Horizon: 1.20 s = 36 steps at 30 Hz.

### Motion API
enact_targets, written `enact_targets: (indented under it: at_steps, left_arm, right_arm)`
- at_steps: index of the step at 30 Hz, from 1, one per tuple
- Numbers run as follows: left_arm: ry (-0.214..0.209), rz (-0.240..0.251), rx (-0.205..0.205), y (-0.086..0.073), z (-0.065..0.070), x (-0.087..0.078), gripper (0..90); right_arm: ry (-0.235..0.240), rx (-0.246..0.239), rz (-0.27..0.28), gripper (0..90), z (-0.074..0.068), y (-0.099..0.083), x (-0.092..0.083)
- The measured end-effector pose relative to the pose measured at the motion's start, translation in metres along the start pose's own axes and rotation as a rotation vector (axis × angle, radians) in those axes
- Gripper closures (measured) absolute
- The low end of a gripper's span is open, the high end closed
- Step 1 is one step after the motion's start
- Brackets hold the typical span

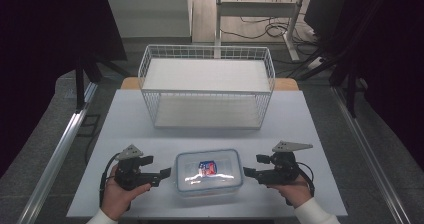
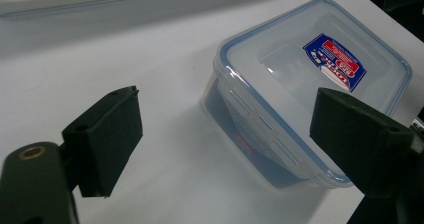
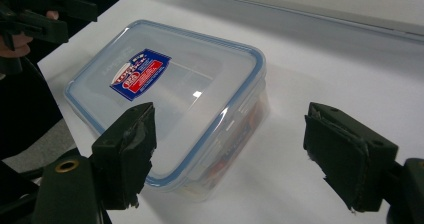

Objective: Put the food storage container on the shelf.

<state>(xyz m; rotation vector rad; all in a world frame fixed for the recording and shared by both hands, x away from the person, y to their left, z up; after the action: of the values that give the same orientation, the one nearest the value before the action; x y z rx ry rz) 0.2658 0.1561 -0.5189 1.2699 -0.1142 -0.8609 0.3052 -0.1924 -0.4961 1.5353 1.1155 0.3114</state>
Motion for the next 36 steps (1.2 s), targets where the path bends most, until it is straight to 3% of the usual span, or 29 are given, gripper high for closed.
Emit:
enact_targets:
  at_steps: [6, 14, 22, 25, 31, 36]
  left_arm:
    - [-0.032, 0.006, -0.092, 0.000, -0.002, 0.002, 9.6]
    - [-0.106, -0.040, -0.196, -0.012, 0.003, 0.009, 8.8]
    - [-0.170, -0.076, -0.241, -0.018, 0.010, 0.027, 11.3]
    - [-0.205, -0.096, -0.284, -0.020, 0.011, 0.036, 12.1]
    - [-0.244, -0.131, -0.305, -0.025, 0.012, 0.044, 14.2]
    - [-0.247, -0.151, -0.313, -0.029, 0.013, 0.048, 14.6]
  right_arm:
    - [0.007, 0.011, -0.013, 21.0, -0.001, -0.004, 0.002]
    - [0.021, -0.007, -0.039, 21.0, -0.002, -0.006, 0.012]
    - [0.019, -0.013, -0.034, 19.9, -0.003, -0.004, 0.013]
    - [0.019, -0.015, -0.036, 19.8, -0.003, -0.004, 0.014]
    - [0.014, -0.013, -0.043, 19.5, -0.002, -0.005, 0.014]
    - [0.017, -0.004, -0.046, 17.8, -0.001, -0.006, 0.019]
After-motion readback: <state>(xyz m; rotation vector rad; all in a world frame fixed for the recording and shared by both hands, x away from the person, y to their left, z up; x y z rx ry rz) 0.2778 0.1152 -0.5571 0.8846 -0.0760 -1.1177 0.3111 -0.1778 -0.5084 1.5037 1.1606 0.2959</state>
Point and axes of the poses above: each handheld gripper's, and its own axes: x roughly forward along the jaws, y roughly out of its top, z roughly to its right, the point moved 6 cm from there along x, roughly forward along the jaws, and after that the axes turned 15 degrees about z, right-handed, at the moved point
